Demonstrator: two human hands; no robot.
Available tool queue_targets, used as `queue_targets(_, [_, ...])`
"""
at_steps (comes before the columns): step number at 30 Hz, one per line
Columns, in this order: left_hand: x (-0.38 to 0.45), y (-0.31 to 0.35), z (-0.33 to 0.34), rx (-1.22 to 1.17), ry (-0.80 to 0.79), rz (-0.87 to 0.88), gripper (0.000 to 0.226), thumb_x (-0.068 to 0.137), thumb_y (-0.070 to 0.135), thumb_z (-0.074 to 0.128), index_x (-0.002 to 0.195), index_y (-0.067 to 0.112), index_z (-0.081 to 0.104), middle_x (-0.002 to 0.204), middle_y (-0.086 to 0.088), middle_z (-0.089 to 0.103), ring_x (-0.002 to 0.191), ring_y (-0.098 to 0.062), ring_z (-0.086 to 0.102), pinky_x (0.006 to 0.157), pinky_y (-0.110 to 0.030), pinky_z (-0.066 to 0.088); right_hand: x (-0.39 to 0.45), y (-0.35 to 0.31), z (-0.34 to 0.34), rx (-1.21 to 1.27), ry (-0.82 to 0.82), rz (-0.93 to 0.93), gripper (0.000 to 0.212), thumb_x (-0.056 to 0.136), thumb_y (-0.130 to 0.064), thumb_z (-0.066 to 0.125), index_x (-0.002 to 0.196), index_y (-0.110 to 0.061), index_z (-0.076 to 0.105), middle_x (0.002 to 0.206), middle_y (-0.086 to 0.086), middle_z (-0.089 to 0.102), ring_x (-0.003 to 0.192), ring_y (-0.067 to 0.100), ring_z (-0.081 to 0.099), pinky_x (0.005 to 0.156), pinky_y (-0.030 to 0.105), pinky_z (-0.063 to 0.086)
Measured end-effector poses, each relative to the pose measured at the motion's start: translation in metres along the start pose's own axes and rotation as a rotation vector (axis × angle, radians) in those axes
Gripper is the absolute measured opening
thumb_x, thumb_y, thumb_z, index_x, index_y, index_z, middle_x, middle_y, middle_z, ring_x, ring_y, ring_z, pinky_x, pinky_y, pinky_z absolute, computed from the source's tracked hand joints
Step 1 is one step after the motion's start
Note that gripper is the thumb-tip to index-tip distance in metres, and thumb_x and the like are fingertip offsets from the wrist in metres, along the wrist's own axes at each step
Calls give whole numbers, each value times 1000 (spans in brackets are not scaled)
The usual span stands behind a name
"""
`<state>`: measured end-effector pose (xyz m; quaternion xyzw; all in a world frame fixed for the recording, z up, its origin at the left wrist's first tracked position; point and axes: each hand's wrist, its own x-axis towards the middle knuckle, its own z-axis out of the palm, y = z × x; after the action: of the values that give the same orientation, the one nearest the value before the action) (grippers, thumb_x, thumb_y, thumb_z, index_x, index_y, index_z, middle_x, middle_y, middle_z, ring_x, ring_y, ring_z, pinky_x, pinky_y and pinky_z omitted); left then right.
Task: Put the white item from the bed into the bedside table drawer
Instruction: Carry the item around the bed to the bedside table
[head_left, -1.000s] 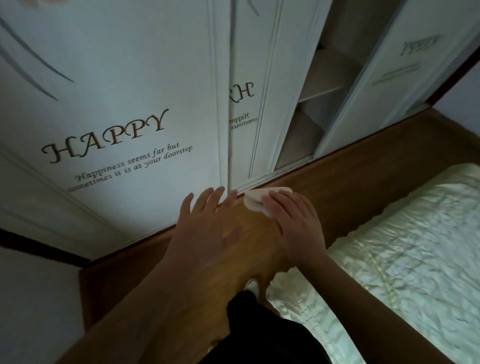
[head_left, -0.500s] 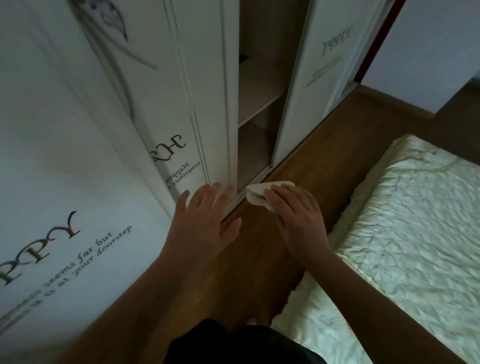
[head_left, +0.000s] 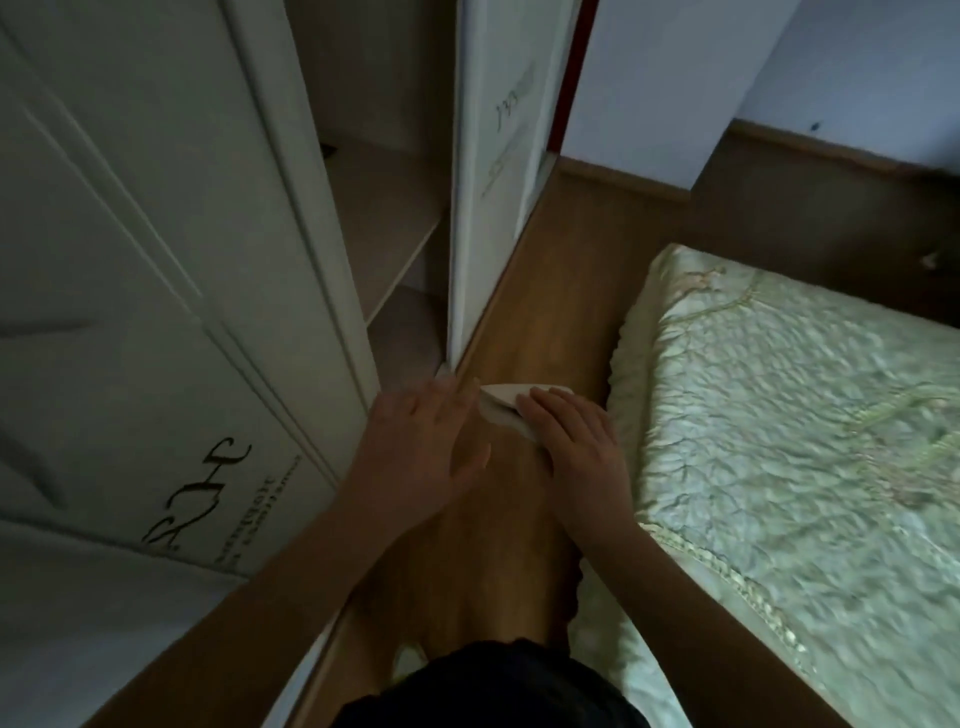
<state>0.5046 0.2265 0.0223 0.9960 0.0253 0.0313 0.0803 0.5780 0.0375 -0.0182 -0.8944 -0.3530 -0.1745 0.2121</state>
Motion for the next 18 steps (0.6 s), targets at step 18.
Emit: queue_targets(18, [314,57,45,-22,-69,262,71,90,67,23,150,30,11,157,-6,31,143,-26,29,113,-53,25,130,227,18,-59,62,329,42,91,-20,50,131,-16,59,133,4,61,124,24,55,102,47,44])
